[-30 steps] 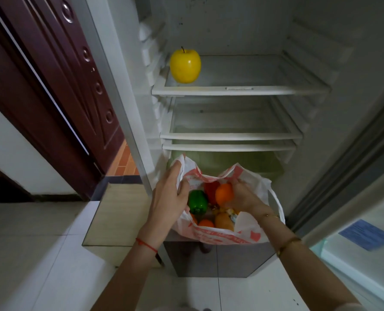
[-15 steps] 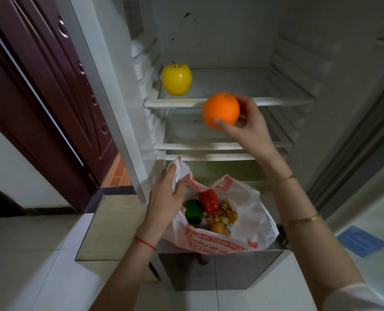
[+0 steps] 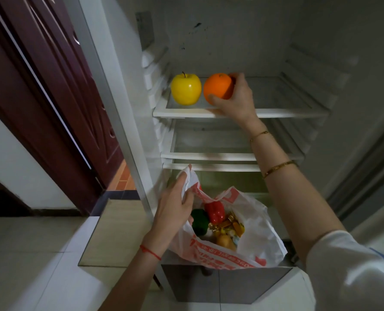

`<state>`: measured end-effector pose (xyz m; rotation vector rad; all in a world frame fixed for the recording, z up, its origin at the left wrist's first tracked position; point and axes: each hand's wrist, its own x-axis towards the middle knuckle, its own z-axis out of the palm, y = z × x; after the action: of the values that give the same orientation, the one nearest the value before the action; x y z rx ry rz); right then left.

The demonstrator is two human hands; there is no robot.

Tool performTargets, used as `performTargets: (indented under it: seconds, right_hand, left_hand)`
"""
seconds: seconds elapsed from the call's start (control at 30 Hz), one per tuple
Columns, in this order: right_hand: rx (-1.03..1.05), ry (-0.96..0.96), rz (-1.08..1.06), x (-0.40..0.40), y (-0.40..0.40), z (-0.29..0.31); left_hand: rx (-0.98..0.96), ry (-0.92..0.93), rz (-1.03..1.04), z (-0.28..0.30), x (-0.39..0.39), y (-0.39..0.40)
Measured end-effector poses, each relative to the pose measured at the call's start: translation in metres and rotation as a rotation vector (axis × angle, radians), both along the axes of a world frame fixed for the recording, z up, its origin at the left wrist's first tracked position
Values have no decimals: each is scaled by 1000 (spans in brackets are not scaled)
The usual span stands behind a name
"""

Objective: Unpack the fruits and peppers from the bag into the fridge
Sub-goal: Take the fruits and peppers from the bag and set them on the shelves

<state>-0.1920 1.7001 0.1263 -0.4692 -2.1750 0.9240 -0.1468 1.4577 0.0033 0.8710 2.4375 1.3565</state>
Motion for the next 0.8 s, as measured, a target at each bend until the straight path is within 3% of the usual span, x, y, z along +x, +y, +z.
performTargets:
  seconds: [0.2,0.43,0.5,0.63,0.8]
  right_hand:
    - [-66,-3,3,5,-3,1]
    - [94,308,-34,64,-37,-24]
    - [46,190,125,87,-52,-49]
    - [-1,-275,377,122,-69,-119]
    - [89,-767,354,129,-79,-220]
  left_hand:
    - [9,-17,-4,3,4,0]
    - [16,23,-15,6,11,-13]
    - [11,45,2,6,14,-17]
    - [-9,88,-18,-4,20,-27]
    - [-21,180,-43,-14,29,-39]
